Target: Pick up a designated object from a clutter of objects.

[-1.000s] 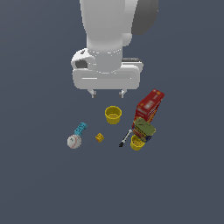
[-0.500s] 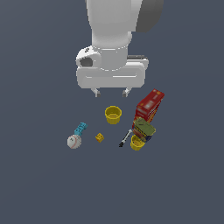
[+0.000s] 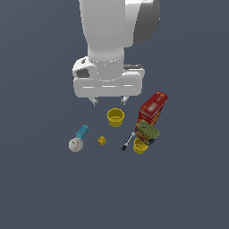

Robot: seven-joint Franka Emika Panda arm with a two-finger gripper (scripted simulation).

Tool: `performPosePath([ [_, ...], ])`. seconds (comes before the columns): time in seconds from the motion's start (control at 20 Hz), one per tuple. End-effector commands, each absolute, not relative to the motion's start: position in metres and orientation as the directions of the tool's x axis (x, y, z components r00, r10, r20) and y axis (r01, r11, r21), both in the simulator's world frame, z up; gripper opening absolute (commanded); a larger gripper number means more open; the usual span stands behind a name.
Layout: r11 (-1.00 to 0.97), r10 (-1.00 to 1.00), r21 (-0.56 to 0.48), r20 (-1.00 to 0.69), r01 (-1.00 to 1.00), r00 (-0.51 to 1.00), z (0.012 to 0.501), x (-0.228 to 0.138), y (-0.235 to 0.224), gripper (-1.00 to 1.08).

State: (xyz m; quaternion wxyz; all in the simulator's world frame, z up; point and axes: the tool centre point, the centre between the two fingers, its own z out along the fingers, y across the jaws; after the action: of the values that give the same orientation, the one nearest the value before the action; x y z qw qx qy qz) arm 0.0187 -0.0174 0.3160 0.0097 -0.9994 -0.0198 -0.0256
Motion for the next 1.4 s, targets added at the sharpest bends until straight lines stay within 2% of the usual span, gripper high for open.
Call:
performPosePath([
  [0.0,-0.998,0.060,-0.018,0.049,0.061,0.997,0.307,0.023,-0.026,1.00],
  [0.7,-0.968,0.251,-0.010,0.032,0.251,0.967,0.217,0.053,-0.103,1.00],
  [1.35,-0.908,0.418,-0.002,0.009,0.418,0.908,0.127,0.055,-0.176,1.00],
])
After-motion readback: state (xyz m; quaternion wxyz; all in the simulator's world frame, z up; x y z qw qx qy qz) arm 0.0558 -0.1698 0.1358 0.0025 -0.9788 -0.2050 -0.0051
